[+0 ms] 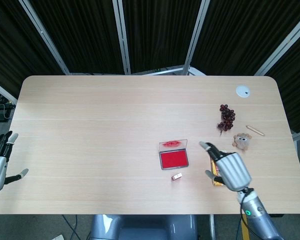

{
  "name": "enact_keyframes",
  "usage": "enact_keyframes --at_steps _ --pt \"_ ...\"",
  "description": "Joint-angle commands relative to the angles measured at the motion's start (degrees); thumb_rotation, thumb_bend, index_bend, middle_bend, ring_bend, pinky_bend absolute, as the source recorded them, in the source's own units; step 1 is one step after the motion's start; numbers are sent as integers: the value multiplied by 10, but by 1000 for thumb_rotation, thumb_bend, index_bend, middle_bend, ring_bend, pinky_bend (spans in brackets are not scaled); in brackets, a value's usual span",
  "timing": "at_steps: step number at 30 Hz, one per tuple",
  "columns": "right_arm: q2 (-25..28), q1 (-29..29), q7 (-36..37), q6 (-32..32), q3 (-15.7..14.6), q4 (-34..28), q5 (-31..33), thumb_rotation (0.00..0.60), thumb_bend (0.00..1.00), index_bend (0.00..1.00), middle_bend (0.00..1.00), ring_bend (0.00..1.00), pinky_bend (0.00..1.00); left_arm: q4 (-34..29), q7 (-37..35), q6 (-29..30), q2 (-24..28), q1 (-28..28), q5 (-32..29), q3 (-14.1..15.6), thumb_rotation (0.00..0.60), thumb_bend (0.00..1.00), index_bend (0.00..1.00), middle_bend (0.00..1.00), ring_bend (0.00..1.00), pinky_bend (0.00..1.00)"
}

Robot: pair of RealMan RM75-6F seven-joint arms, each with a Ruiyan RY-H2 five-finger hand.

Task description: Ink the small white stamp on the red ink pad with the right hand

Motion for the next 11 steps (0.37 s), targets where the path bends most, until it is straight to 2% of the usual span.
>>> enact_keyframes --at_steps 1,2,4,6,11 --pt "46 -40 32 26 -10 -21 16 600 0 0 0 104 284 -2 -6 6 5 3 7 3 600 0 0 0 0 0" --pt "53 -46 34 28 -11 -20 21 600 0 0 0 36 159 -3 -9 9 7 4 11 3 600 0 0 0 0 0" --pt "61 -56 26 32 -11 -13 29 600 0 0 0 0 32 -4 -14 17 10 8 16 4 600 0 0 0 0 0" --pt "65 -63 13 31 -10 -8 37 600 0 0 0 0 0 -5 -17 23 12 11 20 5 600 0 0 0 0 0" --pt "70 -76 -14 19 -7 -10 61 600 0 0 0 0 0 -8 -19 33 16 16 28 7 600 0 0 0 0 0"
